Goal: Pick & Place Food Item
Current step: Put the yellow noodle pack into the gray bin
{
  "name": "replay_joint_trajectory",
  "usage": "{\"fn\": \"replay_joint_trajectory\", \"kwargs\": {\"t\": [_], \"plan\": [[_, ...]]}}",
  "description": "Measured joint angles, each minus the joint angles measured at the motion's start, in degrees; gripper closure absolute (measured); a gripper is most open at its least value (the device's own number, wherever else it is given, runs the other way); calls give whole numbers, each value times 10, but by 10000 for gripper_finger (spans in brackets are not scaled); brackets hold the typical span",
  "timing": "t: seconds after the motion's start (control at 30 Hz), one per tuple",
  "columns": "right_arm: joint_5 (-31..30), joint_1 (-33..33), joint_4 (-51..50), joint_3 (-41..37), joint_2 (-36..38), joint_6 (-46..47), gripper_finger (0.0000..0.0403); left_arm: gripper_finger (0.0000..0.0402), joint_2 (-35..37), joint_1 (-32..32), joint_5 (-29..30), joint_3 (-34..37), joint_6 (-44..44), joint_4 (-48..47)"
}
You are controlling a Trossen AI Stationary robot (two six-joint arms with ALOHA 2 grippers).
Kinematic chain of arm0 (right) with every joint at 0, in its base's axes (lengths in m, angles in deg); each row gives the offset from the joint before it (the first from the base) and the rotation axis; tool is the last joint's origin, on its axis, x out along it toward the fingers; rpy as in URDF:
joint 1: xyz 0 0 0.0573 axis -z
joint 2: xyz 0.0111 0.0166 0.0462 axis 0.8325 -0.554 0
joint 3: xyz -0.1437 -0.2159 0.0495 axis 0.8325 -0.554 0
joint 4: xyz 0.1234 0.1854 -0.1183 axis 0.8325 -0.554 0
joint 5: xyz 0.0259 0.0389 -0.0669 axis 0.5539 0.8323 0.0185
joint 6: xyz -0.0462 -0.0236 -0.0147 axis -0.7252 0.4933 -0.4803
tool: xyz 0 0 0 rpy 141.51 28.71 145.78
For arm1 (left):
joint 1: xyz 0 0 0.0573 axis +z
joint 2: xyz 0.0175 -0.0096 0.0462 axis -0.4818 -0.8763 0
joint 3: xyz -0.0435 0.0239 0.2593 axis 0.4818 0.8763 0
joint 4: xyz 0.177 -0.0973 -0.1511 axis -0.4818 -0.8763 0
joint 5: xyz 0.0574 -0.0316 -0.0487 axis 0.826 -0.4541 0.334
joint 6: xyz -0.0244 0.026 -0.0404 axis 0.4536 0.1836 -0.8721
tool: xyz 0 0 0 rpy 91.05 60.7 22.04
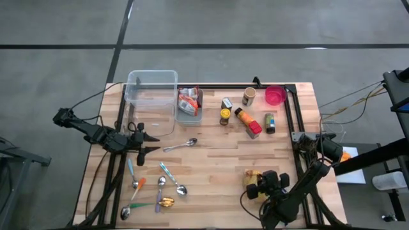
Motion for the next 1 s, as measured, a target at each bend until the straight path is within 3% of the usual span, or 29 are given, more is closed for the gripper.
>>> {"fn": "replay_joint_trajectory", "kwargs": {"t": [0.23,0.4,0.63,0.83,1.0], "plan": [[-82,12,-55,17,0,0,371,238,0,0,0,0,0,0],[-106,24,-61,17,0,-8,371,238,0,0,0,0,0,0],[-93,25,-58,17,1,-9,371,238,0,0,0,0,0,0],[-12,28,-58,17,7,-5,366,238,0,0,0,0,0,0],[-6,29,-61,26,26,-5,331,238,0,0,0,0,0,0]]}}
